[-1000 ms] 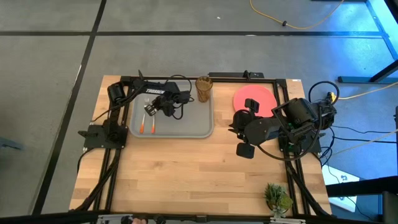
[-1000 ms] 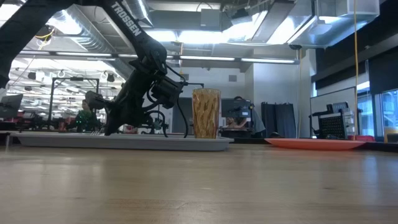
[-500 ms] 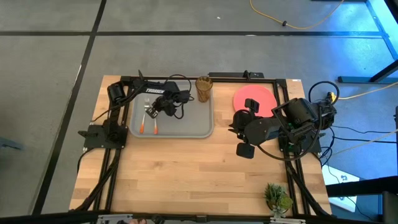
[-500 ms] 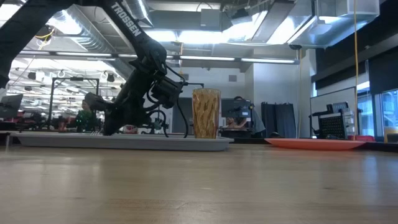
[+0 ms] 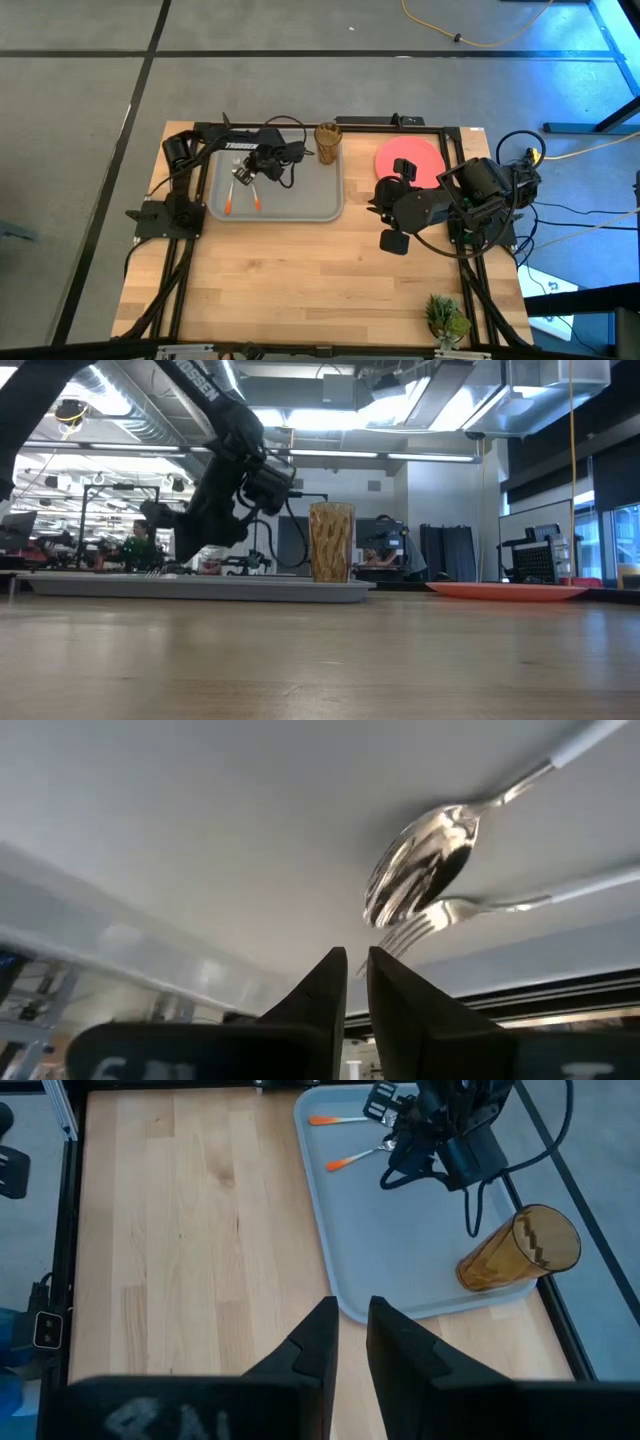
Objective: Pick and place plate/cup/fork/spoon on tray
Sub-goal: Put the orange spoon to the right side of the orange fork on the gray serving tray
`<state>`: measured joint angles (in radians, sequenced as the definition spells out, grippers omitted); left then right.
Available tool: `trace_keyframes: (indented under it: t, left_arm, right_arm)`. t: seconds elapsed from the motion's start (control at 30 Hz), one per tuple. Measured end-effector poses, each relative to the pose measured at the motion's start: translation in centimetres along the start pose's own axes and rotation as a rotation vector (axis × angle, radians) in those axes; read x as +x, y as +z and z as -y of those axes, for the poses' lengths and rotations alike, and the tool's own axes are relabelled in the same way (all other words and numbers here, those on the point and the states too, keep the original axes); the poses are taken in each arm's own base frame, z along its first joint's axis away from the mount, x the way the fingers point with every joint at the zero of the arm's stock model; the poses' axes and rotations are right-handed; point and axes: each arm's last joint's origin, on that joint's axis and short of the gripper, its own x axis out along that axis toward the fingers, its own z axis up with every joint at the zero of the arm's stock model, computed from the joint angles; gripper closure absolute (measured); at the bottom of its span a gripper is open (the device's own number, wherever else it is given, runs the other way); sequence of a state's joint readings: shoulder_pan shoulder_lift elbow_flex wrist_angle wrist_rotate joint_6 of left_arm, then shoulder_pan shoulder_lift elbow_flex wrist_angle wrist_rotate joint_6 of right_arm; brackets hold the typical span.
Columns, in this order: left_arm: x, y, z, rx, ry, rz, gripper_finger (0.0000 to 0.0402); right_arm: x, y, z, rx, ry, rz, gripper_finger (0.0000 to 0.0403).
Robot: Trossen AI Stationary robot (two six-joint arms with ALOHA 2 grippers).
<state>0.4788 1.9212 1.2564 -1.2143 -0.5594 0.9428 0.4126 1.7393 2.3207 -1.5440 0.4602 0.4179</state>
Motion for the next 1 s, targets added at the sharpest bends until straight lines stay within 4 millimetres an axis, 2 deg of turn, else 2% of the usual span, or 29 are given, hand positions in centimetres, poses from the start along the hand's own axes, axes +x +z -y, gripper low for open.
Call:
trace_keyframes:
  t: [0.17, 0.4, 0.57, 0.73, 1.0]
  left_arm:
    - [-1.4, -0.1, 0.7, -0.059, 0.001, 0.075, 0.0367]
    - [-3.3, 2.5, 2.7, -0.240, -0.210, 0.359, 0.0391]
    - [-4.0, 3.8, 2.9, -0.329, -0.189, 0.429, 0.0400]
    - [-3.6, 4.1, 3.1, -0.428, -0.237, 0.411, 0.0401]
    - [-1.8, 4.3, 4.3, -0.441, -0.318, 0.383, 0.0401]
  right_arm:
    - [0.0, 0.0, 0.0, 0.000, 0.000, 0.000, 0.0344]
    - [0.0, 0.1, 0.0, 0.003, 0.001, 0.006, 0.0344]
    - [0.0, 0.1, 0.0, 0.003, 0.001, 0.007, 0.0344]
    - [0.0, 0.1, 0.0, 0.023, 0.001, 0.007, 0.0344]
    - [0.0, 0.1, 0.0, 0.028, 0.001, 0.006, 0.0344]
